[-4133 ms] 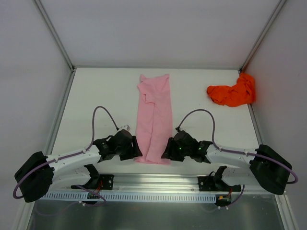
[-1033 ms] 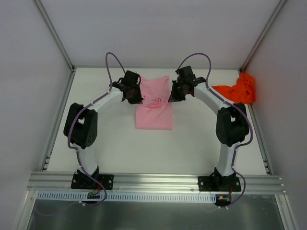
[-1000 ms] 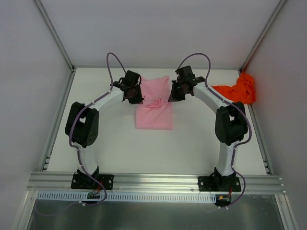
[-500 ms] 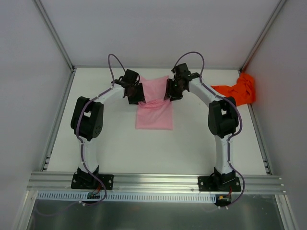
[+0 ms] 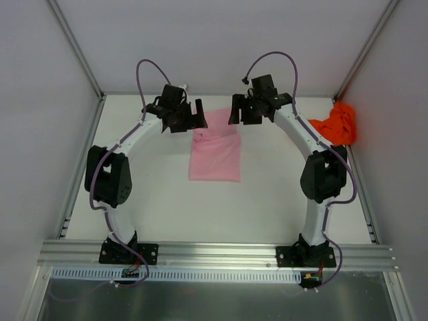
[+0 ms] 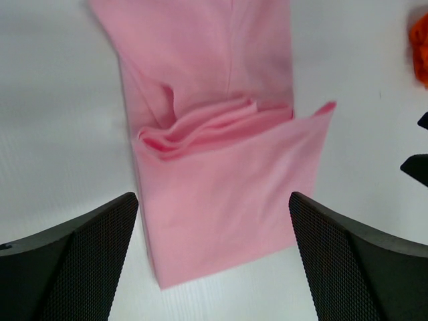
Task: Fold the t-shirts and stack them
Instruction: Fold the folded rectangular tshirt in 1/3 of the way
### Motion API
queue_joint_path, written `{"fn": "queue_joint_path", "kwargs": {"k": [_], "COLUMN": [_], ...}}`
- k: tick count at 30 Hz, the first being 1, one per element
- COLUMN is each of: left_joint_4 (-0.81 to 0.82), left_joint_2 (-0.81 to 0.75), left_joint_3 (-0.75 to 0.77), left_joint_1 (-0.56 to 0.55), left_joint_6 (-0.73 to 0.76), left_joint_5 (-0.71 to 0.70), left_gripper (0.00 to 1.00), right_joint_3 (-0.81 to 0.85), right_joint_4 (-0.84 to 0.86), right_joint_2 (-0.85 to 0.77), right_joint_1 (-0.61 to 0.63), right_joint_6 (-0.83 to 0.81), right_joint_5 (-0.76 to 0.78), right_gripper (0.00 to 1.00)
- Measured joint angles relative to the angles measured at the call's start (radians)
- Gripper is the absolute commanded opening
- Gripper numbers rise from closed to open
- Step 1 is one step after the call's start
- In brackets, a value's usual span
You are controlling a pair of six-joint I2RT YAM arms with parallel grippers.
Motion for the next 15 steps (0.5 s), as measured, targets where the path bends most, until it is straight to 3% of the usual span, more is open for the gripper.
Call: {"fn": "queue_joint_path", "kwargs": {"k": [9,15], "left_joint_4": [0.101,0.159], "left_joint_2": [-0.307,-0.347], "left_joint_3": [-0.513,-0.708], "left_joint_1": [-0.003,-0.003], "left_joint_6": [-0.036,-0.07], "left_joint_5": [0.101,0.13], "left_gripper": [0.89,0.84], "right_joint_3": [-0.628,-0.862], "right_joint_4": [0.148,0.228], "right_joint_2": [-0.336,-0.392], "right_joint_1": [0.037,0.098], "right_joint_6": [0.051,0.126], "right_joint_5": [-0.027,-0.018], "right_gripper": [0.68,0.7]}}
